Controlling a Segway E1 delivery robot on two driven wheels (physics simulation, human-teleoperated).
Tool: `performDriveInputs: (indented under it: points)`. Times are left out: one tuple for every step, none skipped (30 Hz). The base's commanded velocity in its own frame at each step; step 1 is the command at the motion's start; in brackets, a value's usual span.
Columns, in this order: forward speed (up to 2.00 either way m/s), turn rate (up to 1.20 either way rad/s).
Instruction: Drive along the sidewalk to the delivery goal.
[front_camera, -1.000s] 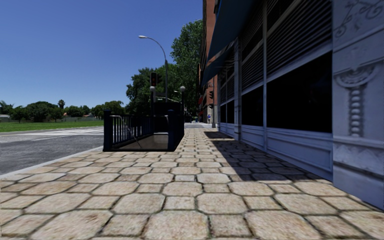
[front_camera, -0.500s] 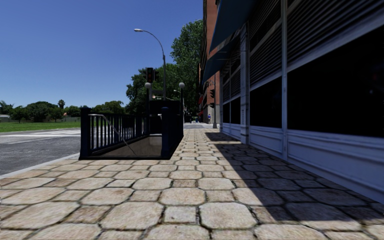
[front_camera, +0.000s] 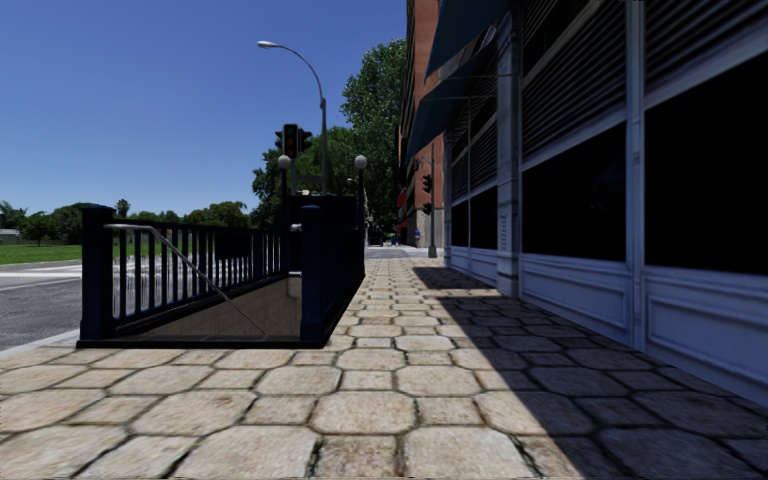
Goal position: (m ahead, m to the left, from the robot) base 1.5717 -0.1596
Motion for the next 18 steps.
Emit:
performDriveInputs:
  points:
    - [1.65, 0.0]
    - [1.49, 0.0]
    - [1.41, 0.0]
    - [1.39, 0.0]
    - [1.39, 0.0]
    - [1.38, 0.0]
    - [1.36, 0.0]
    - [1.36, 0.0]
    - [1.34, 0.0]
    - [1.31, 0.0]
    - [1.27, 0.0]
    - [1.22, 0.0]
    - [1.22, 0.0]
    - [1.17, 0.0]
    - [1.13, 0.0]
    - [1.1, 0.0]
    - [1.1, 0.0]
    - [1.0, 0.0]
